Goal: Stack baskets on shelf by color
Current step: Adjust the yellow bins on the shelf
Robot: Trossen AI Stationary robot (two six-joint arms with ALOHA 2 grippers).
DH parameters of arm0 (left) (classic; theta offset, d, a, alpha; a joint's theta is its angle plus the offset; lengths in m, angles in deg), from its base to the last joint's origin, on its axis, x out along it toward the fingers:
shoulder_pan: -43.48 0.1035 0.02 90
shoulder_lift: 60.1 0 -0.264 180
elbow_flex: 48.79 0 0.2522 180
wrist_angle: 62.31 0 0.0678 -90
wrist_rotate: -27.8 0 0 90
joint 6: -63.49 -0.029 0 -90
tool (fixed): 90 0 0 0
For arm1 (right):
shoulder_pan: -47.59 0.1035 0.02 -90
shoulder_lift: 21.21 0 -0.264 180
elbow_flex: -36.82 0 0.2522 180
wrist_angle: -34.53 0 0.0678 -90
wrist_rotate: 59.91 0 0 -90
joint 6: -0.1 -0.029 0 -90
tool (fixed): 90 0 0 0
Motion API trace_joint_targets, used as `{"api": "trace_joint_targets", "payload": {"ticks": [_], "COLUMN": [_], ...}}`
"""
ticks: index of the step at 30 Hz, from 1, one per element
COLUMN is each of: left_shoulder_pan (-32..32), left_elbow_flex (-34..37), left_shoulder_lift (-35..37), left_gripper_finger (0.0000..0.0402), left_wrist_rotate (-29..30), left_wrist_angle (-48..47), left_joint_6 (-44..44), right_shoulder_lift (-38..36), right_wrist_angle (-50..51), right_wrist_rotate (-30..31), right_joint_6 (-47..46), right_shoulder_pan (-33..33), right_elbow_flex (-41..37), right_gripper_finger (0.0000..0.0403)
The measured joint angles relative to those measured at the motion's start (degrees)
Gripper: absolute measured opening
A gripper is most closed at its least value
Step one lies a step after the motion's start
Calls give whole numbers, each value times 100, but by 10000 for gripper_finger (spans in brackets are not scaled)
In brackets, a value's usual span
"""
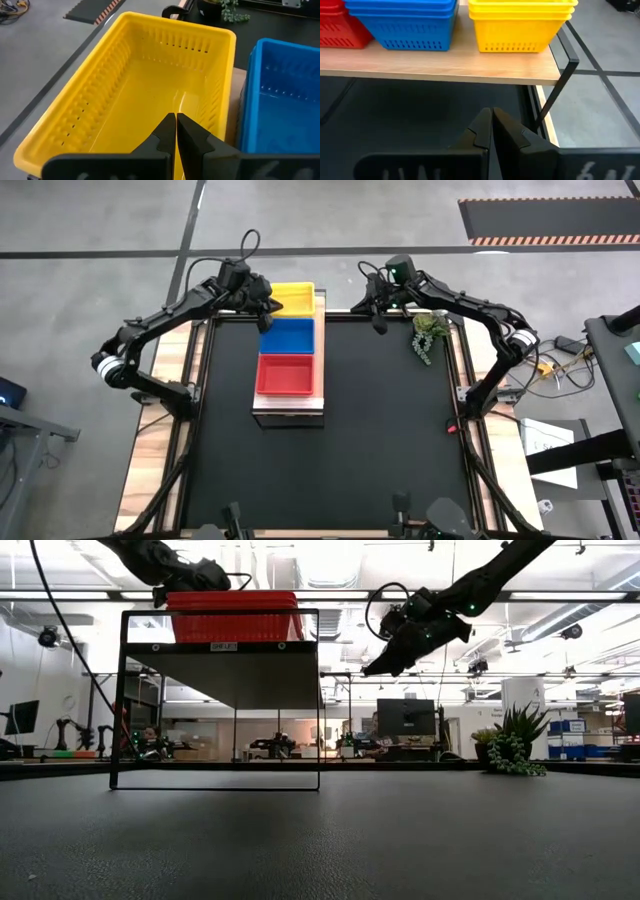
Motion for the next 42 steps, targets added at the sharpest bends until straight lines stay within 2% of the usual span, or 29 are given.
{"api": "trace_joint_targets", "payload": {"ticks": [11,16,20,25,29,34,42], "left_shoulder_pan": [2,2,4,0,0,0,-4], "left_elbow_flex": [8,-60,-106,-69,92,468,958], "left_shoulder_lift": [226,467,816,1231,1484,1726,1963], "left_gripper_finger": [0,0,0,0,0,0,0], "left_wrist_rotate": [65,521,615,614,613,616,773], "left_wrist_angle": [-158,-147,-187,-409,-357,-232,69], "left_joint_6": [-71,-298,-306,-295,-178,-15,-7], "right_shoulder_lift": [0,0,2,159,513,1084,2288], "right_wrist_angle": [-1,-1,-46,-1005,-2137,-3235,-3056], "right_wrist_rotate": [-5,-1,8,42,137,1090,1014], "right_joint_6": [-59,-93,-147,-696,-1193,-1685,-1710], "right_shoulder_pan": [-2,-2,-2,94,133,99,105], "right_elbow_flex": [-4,-4,-4,-13,57,558,2032], "right_gripper_finger": [9,9,9,9,9,9,9]}}
